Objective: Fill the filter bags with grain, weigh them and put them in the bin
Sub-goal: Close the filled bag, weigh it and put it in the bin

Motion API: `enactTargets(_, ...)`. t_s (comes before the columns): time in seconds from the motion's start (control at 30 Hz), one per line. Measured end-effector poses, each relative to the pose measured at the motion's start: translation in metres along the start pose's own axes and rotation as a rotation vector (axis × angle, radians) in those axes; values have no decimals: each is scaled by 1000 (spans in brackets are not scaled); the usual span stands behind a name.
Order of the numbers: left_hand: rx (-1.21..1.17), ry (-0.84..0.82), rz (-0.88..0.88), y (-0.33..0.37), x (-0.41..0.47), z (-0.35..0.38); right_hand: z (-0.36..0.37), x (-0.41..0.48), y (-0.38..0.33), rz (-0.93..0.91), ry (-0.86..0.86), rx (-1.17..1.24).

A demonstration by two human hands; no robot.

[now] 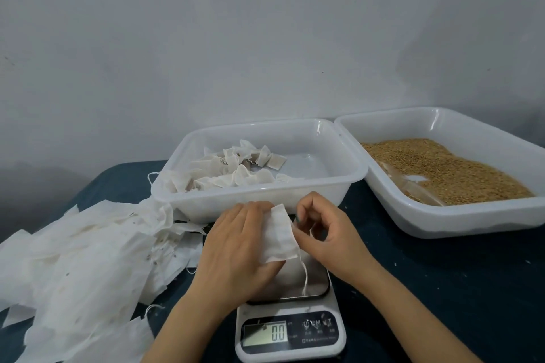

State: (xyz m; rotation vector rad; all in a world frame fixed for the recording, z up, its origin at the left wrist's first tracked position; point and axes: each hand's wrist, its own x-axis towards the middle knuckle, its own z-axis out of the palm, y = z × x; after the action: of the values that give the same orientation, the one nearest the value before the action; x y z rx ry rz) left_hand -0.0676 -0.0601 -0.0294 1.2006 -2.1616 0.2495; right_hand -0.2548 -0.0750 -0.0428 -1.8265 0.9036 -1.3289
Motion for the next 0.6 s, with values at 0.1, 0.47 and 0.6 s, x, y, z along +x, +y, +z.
enactTargets(0.1, -12, -54, -62, 1, -1, -2, 2, -1, -2, -43, 9, -57)
enactTargets(0.47, -71, -72, -182, -3, -3, 0, 4, 0, -1, -155, 157, -223)
enactTargets(0.6, -70, -59, -194, -3, -2, 1, 2, -1, -4, -188, 132, -216)
